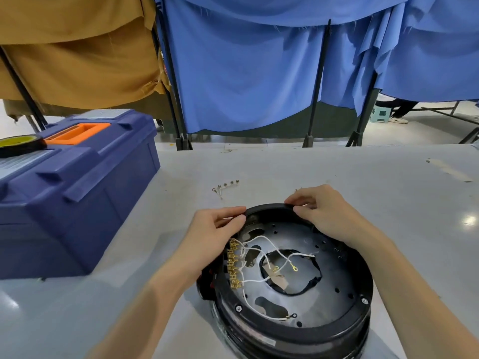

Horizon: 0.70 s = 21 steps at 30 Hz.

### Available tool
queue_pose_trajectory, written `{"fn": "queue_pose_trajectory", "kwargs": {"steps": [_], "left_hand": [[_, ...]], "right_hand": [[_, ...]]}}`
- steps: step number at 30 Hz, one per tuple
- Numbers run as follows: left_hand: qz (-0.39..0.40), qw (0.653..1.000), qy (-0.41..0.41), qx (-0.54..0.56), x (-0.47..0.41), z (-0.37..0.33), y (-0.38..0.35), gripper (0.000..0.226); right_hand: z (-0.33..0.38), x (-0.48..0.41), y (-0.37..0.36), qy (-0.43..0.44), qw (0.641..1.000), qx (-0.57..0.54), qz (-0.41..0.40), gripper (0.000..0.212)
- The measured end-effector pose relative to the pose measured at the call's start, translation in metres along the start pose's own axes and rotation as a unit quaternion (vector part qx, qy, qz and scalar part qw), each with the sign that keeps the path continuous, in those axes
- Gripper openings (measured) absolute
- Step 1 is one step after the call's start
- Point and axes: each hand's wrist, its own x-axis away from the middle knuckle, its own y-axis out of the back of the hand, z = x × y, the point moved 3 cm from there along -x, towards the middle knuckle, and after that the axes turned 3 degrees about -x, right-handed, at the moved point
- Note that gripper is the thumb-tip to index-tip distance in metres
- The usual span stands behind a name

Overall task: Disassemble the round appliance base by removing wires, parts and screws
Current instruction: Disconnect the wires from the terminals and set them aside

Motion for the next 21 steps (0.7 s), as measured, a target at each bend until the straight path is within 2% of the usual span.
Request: {"fn": "queue_pose_trajectory", "kwargs": {"steps": [4,7,10,13,16,21], "left_hand": [[-0.041,0.999,-0.02,0.021,0.007,0.005,-0.004,0.028],[-0.059,0.997,-0.012,0.052,0.009,0.008,-0.005,0.024],[-0.084,0.996,-0.016,0.037,0.012,0.012,-0.003,0.021],[-0.092,0.994,-0.009,0.05,0.016,0.019,-0.003,0.022],[-0.097,0.992,-0.002,0.08,0.019,0.023,-0.002,0.02],[-0.092,0.991,-0.004,0.101,0.018,0.027,-0.002,0.02]], "right_hand": [[0.012,0.006,0.008,0.018,0.997,0.081,-0.002,0.025],[0.042,0.015,0.006,0.09,0.994,0.06,-0.022,0.015],[0.067,0.025,-0.018,0.132,0.987,0.05,0.071,0.009],[0.07,0.026,-0.046,0.128,0.978,0.103,0.132,0.014],[0.067,0.023,-0.062,0.117,0.976,0.129,0.13,0.008],[0.066,0.022,-0.07,0.122,0.976,0.14,0.118,0.011]]}}
